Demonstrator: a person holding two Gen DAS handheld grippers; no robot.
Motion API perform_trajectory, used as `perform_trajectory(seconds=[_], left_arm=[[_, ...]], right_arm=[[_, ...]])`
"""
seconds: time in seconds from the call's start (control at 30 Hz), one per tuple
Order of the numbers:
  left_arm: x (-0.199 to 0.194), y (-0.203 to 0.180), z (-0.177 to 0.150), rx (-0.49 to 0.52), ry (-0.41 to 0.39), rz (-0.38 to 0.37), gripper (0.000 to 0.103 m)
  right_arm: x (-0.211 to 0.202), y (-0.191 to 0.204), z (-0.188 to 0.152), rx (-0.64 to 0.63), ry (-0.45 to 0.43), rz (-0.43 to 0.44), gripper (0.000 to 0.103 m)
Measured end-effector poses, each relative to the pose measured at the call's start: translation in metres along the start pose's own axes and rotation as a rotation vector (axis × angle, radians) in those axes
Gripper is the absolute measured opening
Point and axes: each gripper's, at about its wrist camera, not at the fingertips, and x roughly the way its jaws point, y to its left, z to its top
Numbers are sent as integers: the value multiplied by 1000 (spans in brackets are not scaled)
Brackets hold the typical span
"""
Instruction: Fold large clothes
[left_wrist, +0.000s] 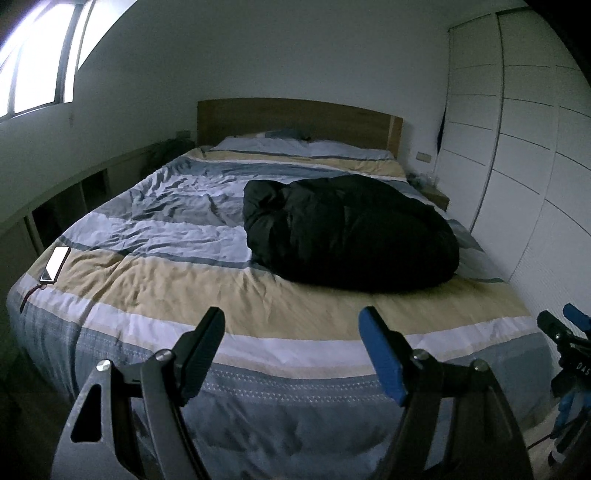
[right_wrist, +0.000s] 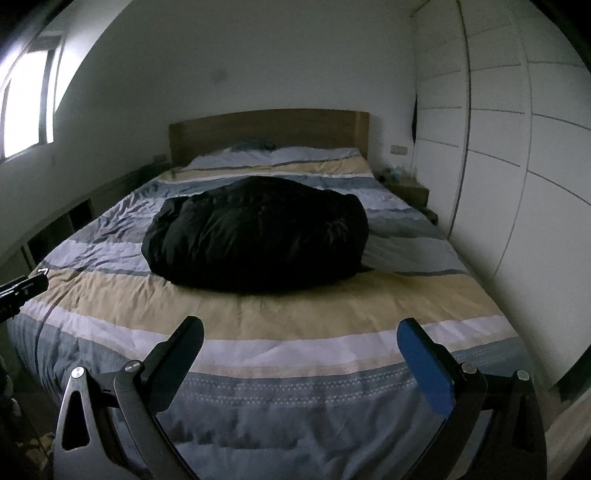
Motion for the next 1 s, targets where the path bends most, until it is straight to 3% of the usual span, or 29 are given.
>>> perform_trajectory(seconds=[0.57, 1.0], left_arm=[[1, -18, -6, 37, 32, -29, 74], [27, -22, -12, 48, 77, -47, 74]], right_arm=[[1, 4, -2, -34, 1, -4, 103], [10, 14, 2, -77, 5, -2, 103]])
